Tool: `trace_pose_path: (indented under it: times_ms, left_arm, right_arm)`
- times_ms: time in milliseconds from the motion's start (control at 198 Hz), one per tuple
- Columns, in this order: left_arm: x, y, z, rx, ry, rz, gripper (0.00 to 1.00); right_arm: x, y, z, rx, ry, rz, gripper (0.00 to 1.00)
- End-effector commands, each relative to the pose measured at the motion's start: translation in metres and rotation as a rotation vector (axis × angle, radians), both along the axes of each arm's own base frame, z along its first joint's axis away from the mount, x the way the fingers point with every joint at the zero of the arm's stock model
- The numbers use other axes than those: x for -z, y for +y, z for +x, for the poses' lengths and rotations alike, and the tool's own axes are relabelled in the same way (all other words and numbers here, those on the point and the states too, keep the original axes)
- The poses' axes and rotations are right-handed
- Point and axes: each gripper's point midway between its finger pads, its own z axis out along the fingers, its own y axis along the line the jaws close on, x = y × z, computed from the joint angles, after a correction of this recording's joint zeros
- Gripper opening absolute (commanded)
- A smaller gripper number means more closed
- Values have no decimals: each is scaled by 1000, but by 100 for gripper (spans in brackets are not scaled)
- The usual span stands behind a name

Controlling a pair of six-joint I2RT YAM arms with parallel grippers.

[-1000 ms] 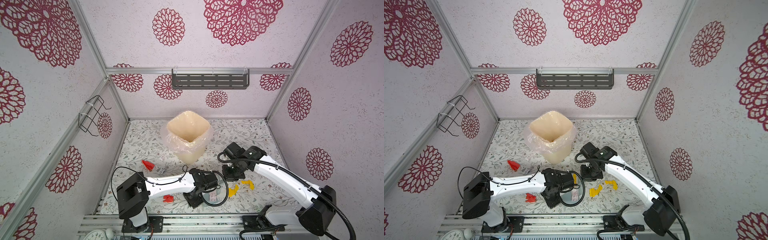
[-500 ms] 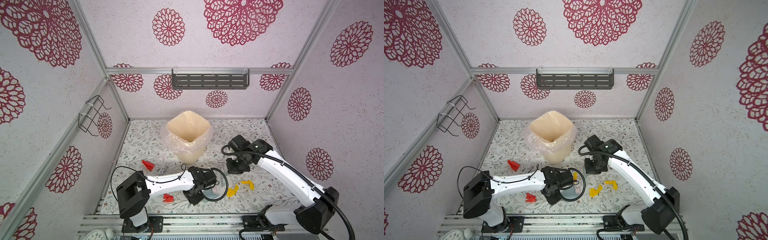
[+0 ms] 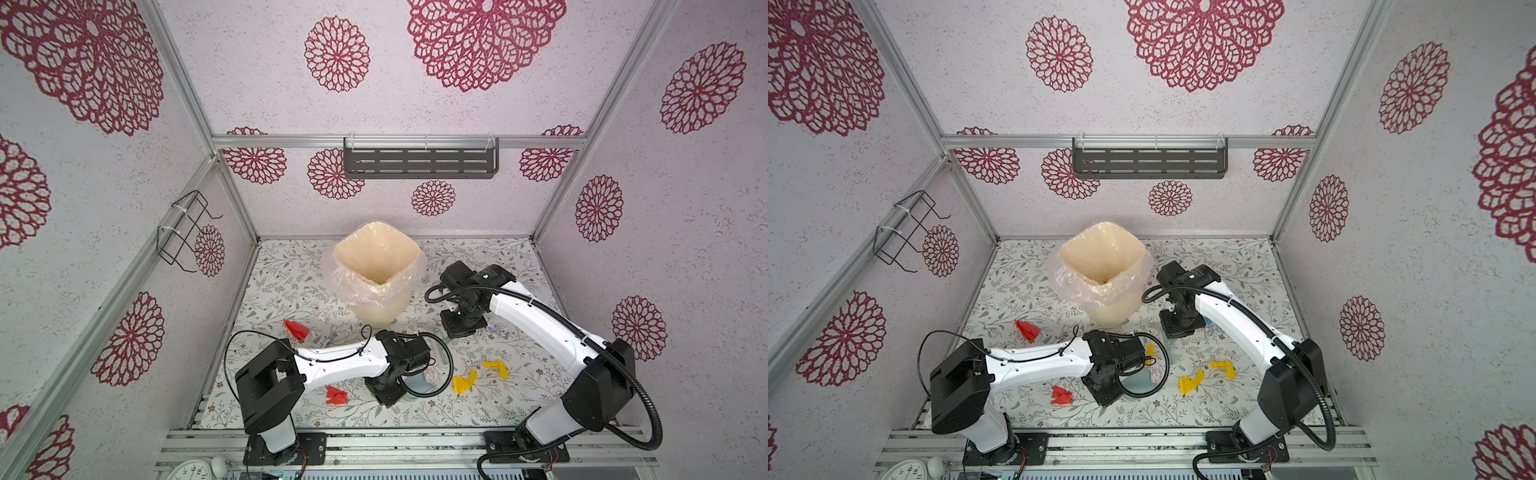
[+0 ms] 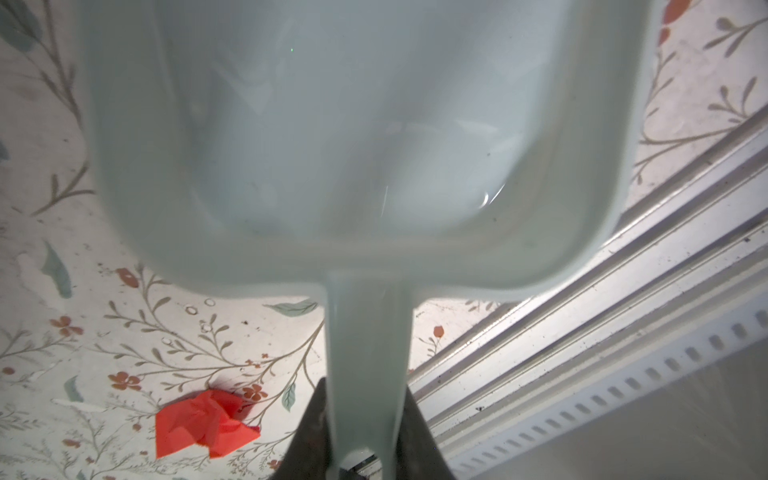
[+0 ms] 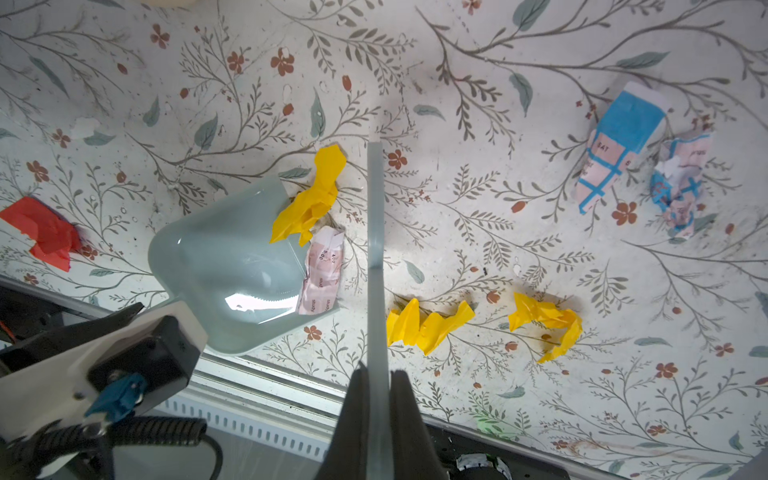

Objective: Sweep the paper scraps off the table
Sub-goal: 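Sweep a yellow scrap toward the dustpan with the right gripper's brush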

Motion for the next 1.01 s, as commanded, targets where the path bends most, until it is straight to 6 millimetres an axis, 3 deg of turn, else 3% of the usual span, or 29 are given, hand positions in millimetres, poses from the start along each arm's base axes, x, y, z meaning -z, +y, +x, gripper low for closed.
trace_pose_path:
  times_ms: [0,238,698,840,1006]
  left_arm:
    - [5,2,-1,-10,23,15,0]
    - [8,1,0,2,23,17,0]
    - [12,1,20,20,-34,14,0]
    - [12,0,20,19,-32,10,0]
    - [14,0,20,19,-21,12,0]
  right_arm:
    - [-1,3,-11,-43,10,8,0]
    - [5,24,-29,-77,49,81,0]
    - [-19,61,-46,-138,100,235,0]
    - [-22,36,-42,-89,69,162,0]
    - [-28,3,-18,1,-9,108,0]
